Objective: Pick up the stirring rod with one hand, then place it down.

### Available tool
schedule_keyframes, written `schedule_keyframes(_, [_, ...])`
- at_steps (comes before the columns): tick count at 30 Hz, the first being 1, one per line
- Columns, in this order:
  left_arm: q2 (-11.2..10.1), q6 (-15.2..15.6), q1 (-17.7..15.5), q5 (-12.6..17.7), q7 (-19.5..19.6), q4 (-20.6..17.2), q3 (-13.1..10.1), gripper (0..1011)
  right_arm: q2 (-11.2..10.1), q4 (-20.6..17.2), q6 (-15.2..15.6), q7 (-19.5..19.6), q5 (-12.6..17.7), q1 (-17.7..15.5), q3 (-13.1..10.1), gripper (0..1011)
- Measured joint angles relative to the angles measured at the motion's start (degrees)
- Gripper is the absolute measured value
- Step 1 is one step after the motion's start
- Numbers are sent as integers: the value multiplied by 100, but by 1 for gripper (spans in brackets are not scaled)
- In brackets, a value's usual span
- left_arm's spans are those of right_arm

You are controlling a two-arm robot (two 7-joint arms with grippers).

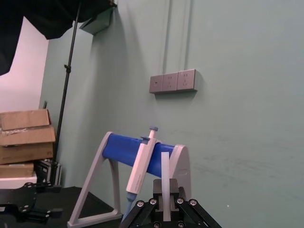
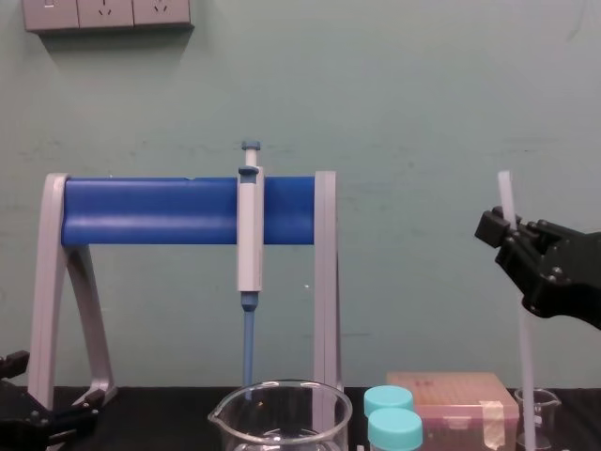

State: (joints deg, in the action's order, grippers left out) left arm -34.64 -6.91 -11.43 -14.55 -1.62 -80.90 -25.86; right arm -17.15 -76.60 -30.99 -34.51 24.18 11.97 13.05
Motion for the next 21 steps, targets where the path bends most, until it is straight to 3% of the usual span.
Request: schedule_keyframes(21, [0, 0, 0, 0, 0, 0, 0, 1000, -38, -93, 186, 176, -168, -95, 20, 71])
